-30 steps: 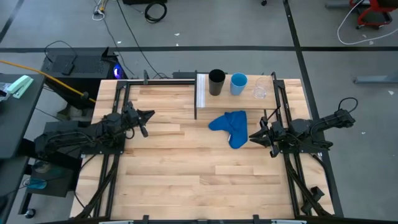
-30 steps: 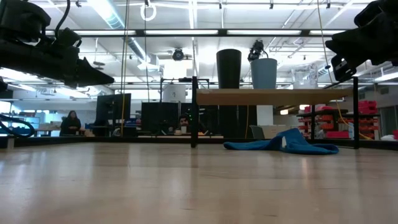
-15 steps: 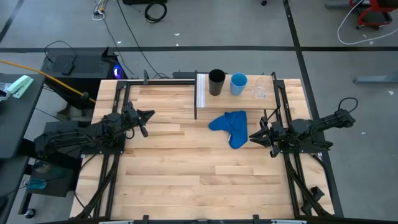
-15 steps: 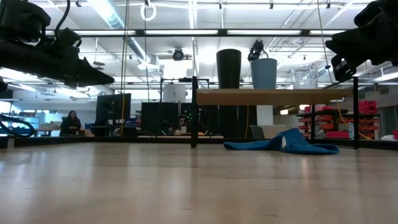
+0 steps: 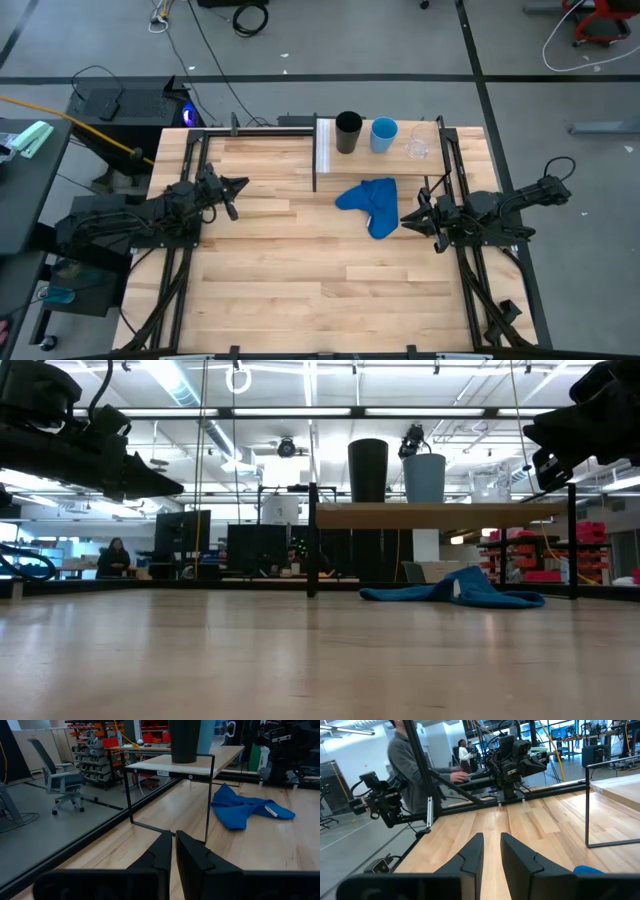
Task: Stack small to large cups/mugs on shelf
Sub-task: Return to Home Position
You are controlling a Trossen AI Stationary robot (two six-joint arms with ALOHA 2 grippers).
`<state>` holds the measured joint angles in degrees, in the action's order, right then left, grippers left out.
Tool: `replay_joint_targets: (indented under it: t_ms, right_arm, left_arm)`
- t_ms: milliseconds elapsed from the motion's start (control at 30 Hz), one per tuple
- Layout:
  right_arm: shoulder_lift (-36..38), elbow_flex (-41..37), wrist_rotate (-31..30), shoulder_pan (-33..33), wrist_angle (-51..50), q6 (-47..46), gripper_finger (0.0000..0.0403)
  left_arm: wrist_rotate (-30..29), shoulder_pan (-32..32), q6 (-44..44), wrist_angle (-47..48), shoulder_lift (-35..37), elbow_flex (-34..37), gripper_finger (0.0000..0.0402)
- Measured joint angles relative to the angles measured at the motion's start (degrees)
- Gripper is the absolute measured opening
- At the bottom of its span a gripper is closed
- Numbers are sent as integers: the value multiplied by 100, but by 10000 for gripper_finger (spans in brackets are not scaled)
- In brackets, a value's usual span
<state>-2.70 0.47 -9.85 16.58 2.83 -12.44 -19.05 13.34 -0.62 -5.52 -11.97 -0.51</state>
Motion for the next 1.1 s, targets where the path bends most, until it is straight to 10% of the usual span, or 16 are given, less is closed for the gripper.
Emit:
replay_joint_targets:
  t_ms: [1100]
  right_arm:
    - [1, 0, 0, 0, 0, 0, 73]
  left_arm:
    - [1, 0, -2, 0, 0, 0, 40]
